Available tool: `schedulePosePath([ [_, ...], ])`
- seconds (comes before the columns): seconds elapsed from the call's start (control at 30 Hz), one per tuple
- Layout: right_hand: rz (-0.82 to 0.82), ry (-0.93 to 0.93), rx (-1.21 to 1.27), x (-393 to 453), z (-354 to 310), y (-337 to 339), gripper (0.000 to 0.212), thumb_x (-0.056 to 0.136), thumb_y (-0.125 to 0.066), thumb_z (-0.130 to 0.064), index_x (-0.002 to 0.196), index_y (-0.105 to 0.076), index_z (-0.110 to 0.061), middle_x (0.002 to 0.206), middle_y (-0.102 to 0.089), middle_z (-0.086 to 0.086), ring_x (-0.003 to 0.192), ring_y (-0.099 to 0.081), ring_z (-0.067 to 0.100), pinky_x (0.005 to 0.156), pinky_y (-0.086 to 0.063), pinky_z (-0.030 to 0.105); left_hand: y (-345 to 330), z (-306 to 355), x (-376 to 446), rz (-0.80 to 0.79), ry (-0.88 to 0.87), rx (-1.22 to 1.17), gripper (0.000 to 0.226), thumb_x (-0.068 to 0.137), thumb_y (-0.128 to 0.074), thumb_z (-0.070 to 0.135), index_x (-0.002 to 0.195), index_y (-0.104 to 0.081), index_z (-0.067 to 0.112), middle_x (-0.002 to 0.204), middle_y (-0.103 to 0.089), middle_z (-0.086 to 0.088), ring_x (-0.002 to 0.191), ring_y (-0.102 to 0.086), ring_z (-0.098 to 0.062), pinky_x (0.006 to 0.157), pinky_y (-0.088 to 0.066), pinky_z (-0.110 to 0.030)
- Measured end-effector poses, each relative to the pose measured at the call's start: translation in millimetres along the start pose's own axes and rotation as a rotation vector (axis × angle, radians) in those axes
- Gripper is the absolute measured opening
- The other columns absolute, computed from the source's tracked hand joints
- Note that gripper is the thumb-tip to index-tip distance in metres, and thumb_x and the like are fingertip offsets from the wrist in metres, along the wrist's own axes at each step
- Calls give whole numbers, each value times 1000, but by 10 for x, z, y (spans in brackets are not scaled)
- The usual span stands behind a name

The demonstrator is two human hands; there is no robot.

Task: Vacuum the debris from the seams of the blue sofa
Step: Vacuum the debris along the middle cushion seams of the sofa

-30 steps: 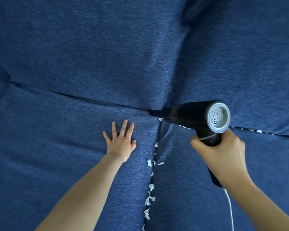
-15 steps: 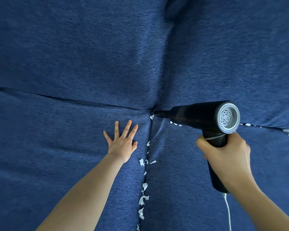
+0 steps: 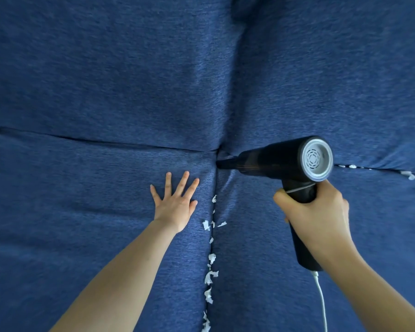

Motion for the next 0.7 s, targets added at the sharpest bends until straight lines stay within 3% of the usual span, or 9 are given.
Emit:
schedulePosePath([
  [0.23, -20, -36, -6, -419, 101, 106, 20, 72, -71, -25, 69, -56, -12, 59, -65, 8, 63, -62, 24, 52, -42, 27, -163, -45, -276, 52, -74, 59, 59, 102, -14, 51, 149, 19, 39, 157, 30, 9, 143, 29, -32, 115, 6, -62],
  [0.7, -20, -61, 10, -828, 309, 163, 21, 70, -71, -28, 67, -56, -13, 58, -65, 9, 66, -67, 30, 61, -51, 36, -313, -48, -552, 111, -128, 54, 56, 103, -17, 47, 150, 11, 39, 156, 26, 10, 144, 26, -32, 116, 9, -57],
])
Point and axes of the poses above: each hand's wrist, its own x-axis towards the middle knuckle, its own y-axis out of the back of the hand, z = x × y, the point moved 3 cm from there along x, towards the middle knuckle
